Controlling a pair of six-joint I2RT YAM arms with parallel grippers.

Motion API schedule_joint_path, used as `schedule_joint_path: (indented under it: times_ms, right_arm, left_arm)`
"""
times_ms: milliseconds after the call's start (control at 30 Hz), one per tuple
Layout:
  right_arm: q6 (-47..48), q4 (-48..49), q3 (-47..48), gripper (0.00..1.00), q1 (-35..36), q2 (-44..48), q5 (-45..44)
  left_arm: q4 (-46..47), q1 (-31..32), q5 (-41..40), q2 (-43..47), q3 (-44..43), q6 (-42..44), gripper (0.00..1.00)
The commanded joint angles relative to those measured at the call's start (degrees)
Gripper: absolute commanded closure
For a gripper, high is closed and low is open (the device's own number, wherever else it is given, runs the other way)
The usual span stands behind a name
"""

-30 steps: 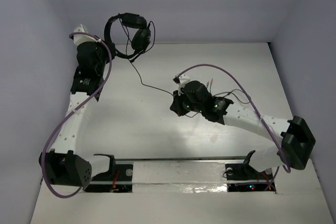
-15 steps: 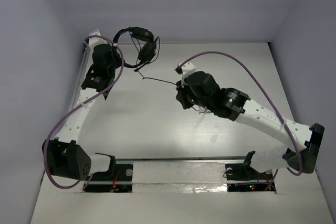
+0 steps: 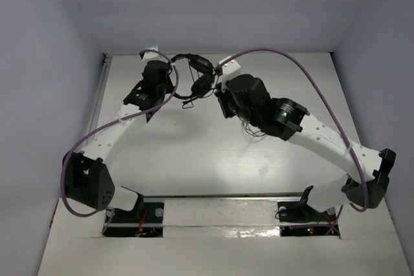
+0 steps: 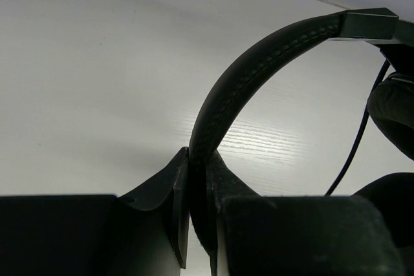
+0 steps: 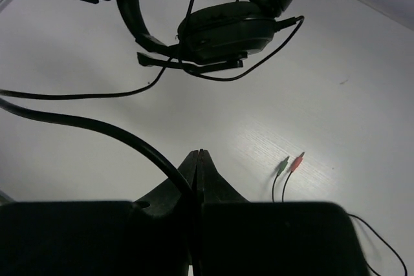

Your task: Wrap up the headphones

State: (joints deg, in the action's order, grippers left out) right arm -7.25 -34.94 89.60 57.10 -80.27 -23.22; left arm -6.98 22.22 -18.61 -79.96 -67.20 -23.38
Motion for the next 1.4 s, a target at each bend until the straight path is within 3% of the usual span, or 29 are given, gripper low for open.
schedule_joint_path:
  times_ms: [0,433,633,1367]
  right_arm:
    - [3.46,4.26,2.77,1.0,-0.14,-1.02,-3.41]
    - [12.25,14.98,6.81,1.0,-7.79,-7.18,-7.97]
    - [12.26,19.46,5.5,1.0,-12.71,-7.97,-4.12]
    - [12.52,16.04,17.62,1.0,-21.68,-21.59,6.26]
  left_arm:
    - [2.68,0.19,-0.56,4.2,-0.65,0.08,1.0]
    - [-1.01,4.94,4.1,6.49,3.65,1.23,1.0]
    - [-2.51,5.47,3.49,8.24,4.09,1.84,1.0]
    - [-3.56,9.25,17.9,7.01,3.13,5.8,1.0]
